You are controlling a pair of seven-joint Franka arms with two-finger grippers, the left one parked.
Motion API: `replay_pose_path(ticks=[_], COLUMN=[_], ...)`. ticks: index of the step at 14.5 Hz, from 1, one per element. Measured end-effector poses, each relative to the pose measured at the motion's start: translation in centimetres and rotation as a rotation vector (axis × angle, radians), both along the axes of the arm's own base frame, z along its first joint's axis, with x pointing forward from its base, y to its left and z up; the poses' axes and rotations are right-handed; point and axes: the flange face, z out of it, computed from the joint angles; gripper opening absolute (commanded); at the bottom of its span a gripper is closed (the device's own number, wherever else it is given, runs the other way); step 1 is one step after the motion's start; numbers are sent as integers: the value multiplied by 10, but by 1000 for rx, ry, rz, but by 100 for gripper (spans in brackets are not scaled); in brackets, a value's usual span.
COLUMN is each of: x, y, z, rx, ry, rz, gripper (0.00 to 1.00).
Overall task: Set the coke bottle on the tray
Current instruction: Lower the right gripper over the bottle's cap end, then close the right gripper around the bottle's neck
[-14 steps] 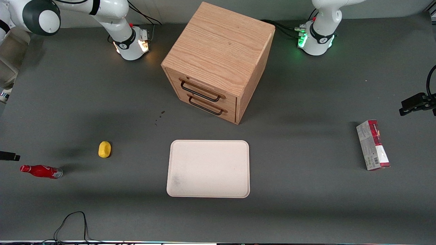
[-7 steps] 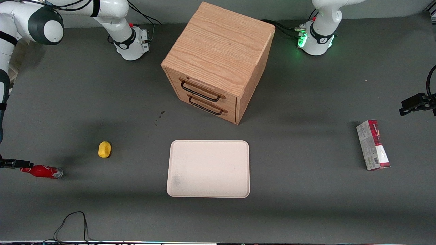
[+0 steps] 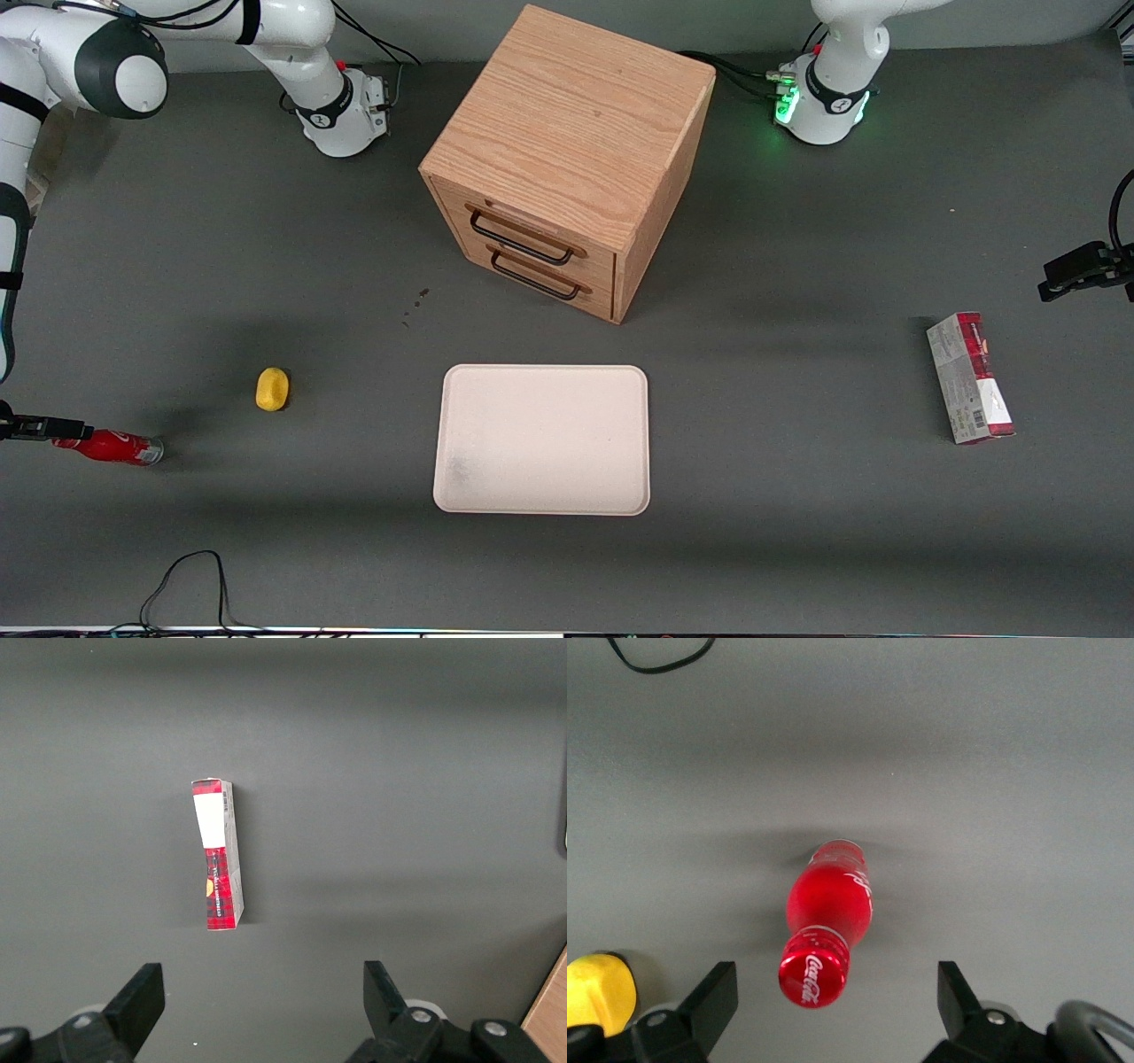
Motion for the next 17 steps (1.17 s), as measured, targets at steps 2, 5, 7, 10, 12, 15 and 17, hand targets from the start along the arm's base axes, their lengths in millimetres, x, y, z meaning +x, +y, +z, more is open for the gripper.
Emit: replay_pose_path(ticks=[2, 5, 7, 10, 12, 15, 17], x=[0, 2, 4, 5, 5, 5, 4], y=[1, 2, 6, 7, 7, 7, 6], z=[-1, -3, -3, -3, -3, -3, -3], rx=[1, 1, 4, 6, 6, 8, 8], ry=[1, -3, -11, -12, -12, -11, -11], rz=[1, 4, 9, 12, 13, 60, 72], gripper=[100, 100, 100, 54, 34, 9, 0])
